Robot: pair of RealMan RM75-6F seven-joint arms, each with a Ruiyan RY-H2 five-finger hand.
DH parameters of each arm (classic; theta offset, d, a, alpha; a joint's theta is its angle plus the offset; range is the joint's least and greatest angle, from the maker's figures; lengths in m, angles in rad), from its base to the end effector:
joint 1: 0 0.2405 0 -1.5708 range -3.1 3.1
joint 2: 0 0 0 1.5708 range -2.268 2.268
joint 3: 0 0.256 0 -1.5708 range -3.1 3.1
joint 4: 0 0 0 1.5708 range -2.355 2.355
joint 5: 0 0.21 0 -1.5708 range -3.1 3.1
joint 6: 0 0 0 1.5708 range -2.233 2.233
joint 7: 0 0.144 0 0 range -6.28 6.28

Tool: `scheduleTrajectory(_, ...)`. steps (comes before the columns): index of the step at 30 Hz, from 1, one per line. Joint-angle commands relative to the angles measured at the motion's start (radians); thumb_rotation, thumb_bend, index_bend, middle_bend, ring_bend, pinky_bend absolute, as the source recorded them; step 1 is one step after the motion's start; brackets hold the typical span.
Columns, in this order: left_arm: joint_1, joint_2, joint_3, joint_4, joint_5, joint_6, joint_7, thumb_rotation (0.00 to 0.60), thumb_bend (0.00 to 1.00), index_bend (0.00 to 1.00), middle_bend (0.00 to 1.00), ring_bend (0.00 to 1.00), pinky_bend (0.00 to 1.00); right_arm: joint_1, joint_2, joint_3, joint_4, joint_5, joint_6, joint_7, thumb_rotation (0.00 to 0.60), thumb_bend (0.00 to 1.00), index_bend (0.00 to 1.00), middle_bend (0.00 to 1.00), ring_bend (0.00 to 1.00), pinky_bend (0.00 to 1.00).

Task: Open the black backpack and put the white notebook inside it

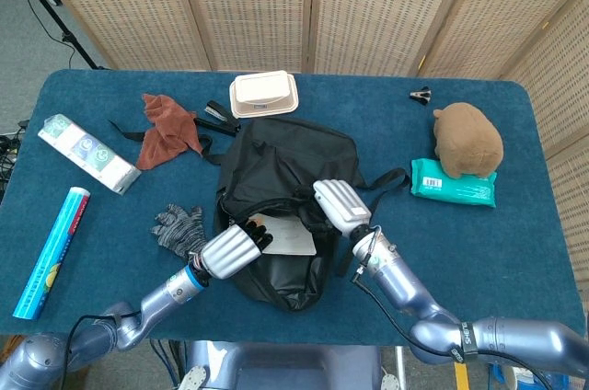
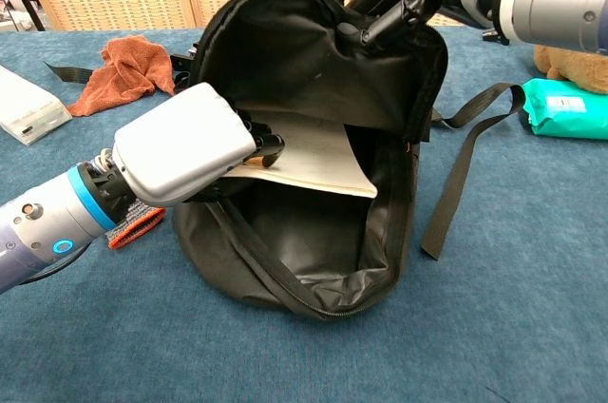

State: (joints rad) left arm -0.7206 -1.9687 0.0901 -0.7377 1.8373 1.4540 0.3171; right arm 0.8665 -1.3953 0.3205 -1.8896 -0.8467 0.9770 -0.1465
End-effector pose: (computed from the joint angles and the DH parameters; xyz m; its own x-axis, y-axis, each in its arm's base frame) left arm -0.1402 0.2843 -0.0910 0.5643 -0.4160 0.7131 0.2717 -0.7220 -0.6363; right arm -0.0452 -0.3306 0.0291 -0.0243 -0.4385 0.8984 -0.9387 -0.2992 -0.1714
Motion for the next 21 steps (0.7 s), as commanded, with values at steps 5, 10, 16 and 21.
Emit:
scheduleTrajectory(5, -0.008, -0.015, -0.006, -0.005, -0.008, -0.031, -0.013, 0.600, 0.45, 0.84, 0.72, 0.65, 0.68, 0.003, -0.008, 0.002, 0.010, 0.001, 0.007, 0.001, 0.600, 0.61, 0.66, 0.62, 0.57, 0.61)
scheduleTrajectory(10, -0.028, -0.042, -0.029, 0.014, -0.029, -0.077, -0.016, 0.600, 0.45, 0.84, 0.72, 0.65, 0.68, 0.007, -0.003, 0.002, 0.006, 0.004, 0.000, -0.002, 0.600, 0.61, 0.66, 0.62, 0.57, 0.61)
scheduleTrajectory(16, -0.058, -0.080, -0.078, 0.058, -0.070, -0.127, -0.018, 0.600, 0.45, 0.84, 0.71, 0.65, 0.68, 0.003, 0.018, -0.002, -0.012, -0.009, -0.009, 0.003, 0.600, 0.61, 0.66, 0.62, 0.57, 0.61)
scheduleTrajectory(21, -0.081, -0.094, -0.101, 0.077, -0.094, -0.162, -0.023, 0.600, 0.45, 0.84, 0.71, 0.65, 0.68, -0.001, 0.035, -0.004, -0.021, -0.014, -0.015, 0.010, 0.600, 0.61, 0.66, 0.62, 0.58, 0.61)
